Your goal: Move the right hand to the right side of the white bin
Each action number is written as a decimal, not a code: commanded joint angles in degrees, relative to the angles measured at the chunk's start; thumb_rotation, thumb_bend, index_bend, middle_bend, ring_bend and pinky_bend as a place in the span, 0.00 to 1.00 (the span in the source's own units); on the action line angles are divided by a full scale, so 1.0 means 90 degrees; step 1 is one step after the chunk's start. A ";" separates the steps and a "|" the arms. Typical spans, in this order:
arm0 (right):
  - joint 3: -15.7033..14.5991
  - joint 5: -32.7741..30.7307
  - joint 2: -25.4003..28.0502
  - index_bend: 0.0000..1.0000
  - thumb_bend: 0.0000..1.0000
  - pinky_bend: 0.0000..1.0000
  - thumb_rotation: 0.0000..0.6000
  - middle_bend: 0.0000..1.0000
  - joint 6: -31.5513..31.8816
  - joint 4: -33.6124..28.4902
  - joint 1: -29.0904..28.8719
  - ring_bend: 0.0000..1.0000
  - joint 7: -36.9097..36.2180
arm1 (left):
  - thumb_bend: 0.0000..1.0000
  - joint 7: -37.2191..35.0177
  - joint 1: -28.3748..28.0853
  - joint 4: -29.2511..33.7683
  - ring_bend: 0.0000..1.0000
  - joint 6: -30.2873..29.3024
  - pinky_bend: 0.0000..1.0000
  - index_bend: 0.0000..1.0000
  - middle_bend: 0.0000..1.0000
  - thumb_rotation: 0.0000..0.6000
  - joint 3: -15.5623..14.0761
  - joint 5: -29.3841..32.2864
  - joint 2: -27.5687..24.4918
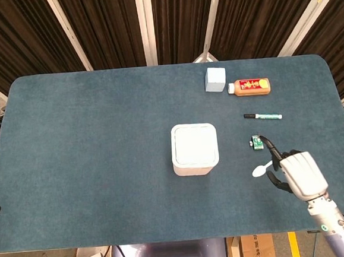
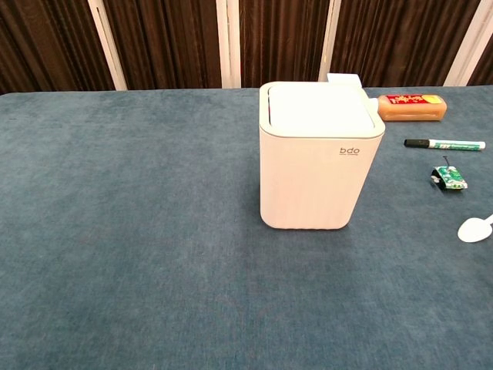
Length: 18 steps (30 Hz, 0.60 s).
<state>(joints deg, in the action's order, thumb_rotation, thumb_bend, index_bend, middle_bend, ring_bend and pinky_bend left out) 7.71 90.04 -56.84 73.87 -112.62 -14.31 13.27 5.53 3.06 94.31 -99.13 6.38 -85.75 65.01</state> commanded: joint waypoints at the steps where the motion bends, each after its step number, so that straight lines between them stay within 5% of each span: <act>1: 0.0121 -0.0426 0.0346 0.04 0.36 0.69 1.00 0.66 -0.0685 -0.0561 -0.0406 0.71 0.0311 | 0.02 -0.0007 -0.0002 0.0000 0.00 0.0013 0.00 0.12 0.04 1.00 -0.0021 -0.0029 -0.0005; 18: 0.0286 -0.1825 0.0499 0.04 0.36 0.69 1.00 0.66 -0.2110 -0.1471 -0.1509 0.72 0.1539 | 0.02 0.0026 -0.0038 0.0035 0.00 0.0105 0.00 0.12 0.04 1.00 -0.0035 -0.0027 -0.0002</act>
<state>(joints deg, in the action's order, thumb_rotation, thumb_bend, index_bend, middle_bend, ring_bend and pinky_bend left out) 10.14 74.86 -51.89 55.78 -125.32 -26.87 25.97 5.76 2.73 94.62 -98.19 6.06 -86.00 65.00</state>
